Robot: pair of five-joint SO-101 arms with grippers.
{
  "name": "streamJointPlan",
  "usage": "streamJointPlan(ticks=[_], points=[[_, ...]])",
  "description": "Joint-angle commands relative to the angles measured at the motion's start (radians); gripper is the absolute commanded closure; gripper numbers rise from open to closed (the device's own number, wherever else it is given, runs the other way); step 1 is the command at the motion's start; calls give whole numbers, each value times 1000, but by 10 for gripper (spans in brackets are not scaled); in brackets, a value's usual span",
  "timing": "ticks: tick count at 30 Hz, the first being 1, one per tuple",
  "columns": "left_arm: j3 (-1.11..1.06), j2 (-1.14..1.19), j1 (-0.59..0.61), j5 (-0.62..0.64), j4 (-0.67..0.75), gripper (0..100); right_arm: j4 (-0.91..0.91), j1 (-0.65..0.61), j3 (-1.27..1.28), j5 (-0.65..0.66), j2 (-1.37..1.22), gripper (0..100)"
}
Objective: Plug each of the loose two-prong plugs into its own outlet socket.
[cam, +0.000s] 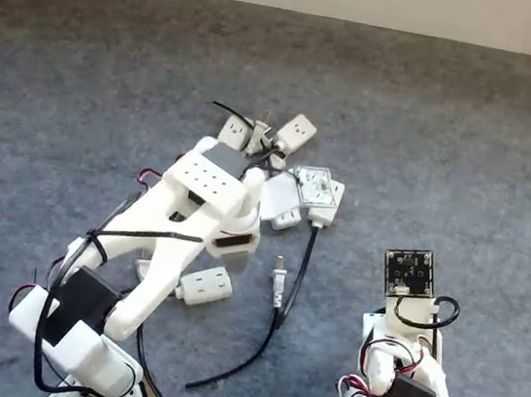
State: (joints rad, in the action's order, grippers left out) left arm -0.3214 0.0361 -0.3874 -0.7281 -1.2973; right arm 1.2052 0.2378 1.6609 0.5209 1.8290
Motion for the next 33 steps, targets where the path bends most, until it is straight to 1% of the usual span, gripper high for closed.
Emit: streamJointPlan(ticks=[1, 3, 6, 9, 10, 11, 14, 15, 18, 20, 22, 25, 28, 30, 33], points=[[102, -5, 50, 123, -14, 765, -1, 8, 150, 23, 7, 992], [153, -5, 87, 216, -3, 765, -1, 8, 150, 23, 7, 992], [199, -5, 180, 485, 75, 765, -1, 8, 150, 26, 7, 992], [194, 4, 351, 806, 141, 765, -5, 4, 148, 29, 7, 992], [171, 7, 406, 881, 155, 765, -12, 2, 148, 31, 7, 992], [133, 7, 452, 924, 172, 764, -21, -7, 148, 41, 7, 991], [-4, -2, 545, 934, 265, 762, -27, -58, 117, 146, 7, 971], [-44, -4, 570, 936, 299, 762, -21, -70, 79, 157, 7, 968], [-104, -4, 601, 936, 359, 762, 25, -107, -97, 140, 7, 965], [-99, -4, 607, 936, 358, 762, 68, -151, -209, 103, -16, 964], [-97, -4, 618, 936, 362, 762, 82, -197, -298, 52, -102, 964], [-105, 5, 618, 937, 364, 762, 87, -259, -443, -26, -357, 964], [-105, 5, 619, 939, 362, 762, 88, -323, -641, -164, -688, 964], [-102, 5, 642, 939, 364, 762, 88, -394, -748, -242, -901, 964], [-97, 5, 696, 941, 384, 762, 67, -507, -854, -313, -1167, 968]])
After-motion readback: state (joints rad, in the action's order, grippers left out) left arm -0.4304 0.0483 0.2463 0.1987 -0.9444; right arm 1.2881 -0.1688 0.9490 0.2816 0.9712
